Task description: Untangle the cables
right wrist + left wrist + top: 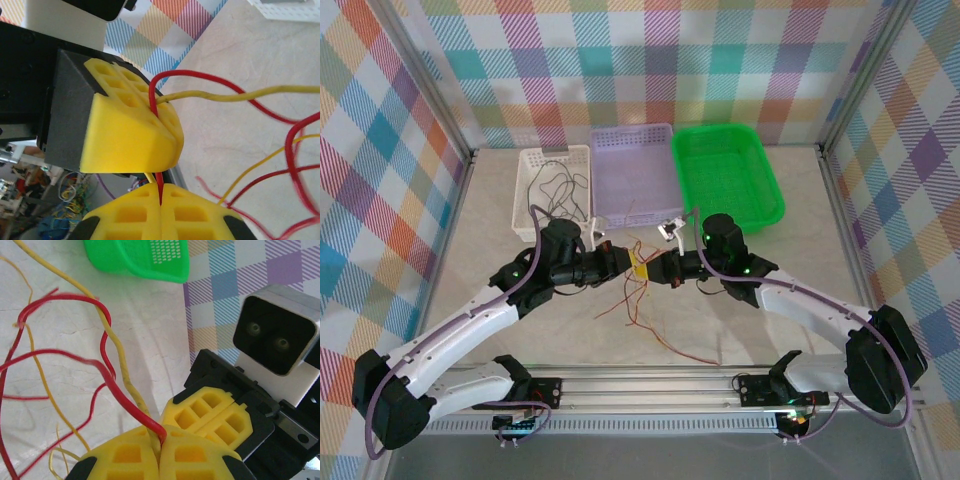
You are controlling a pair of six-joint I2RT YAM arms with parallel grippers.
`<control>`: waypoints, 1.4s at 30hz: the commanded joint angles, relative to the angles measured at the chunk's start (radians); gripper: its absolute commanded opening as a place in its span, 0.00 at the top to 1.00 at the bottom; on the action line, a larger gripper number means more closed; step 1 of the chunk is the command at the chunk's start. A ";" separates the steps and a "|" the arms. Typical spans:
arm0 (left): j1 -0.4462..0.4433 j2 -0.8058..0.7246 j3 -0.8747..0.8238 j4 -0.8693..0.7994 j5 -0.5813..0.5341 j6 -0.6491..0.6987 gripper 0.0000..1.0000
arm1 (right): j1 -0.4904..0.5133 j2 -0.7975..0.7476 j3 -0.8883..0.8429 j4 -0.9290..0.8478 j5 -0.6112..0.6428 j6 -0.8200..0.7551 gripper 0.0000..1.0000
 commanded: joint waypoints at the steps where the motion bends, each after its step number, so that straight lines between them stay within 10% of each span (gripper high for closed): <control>1: -0.013 -0.004 0.025 0.026 0.009 0.021 1.00 | 0.005 -0.029 -0.009 -0.019 0.024 -0.032 1.00; 22: -0.013 -0.064 -0.079 -0.043 -0.054 0.078 0.73 | -0.077 -0.232 0.118 -0.276 0.173 -0.115 1.00; 42: -0.067 -0.002 -0.233 0.406 0.077 -0.082 0.46 | -0.078 -0.184 0.259 -0.300 0.115 -0.135 1.00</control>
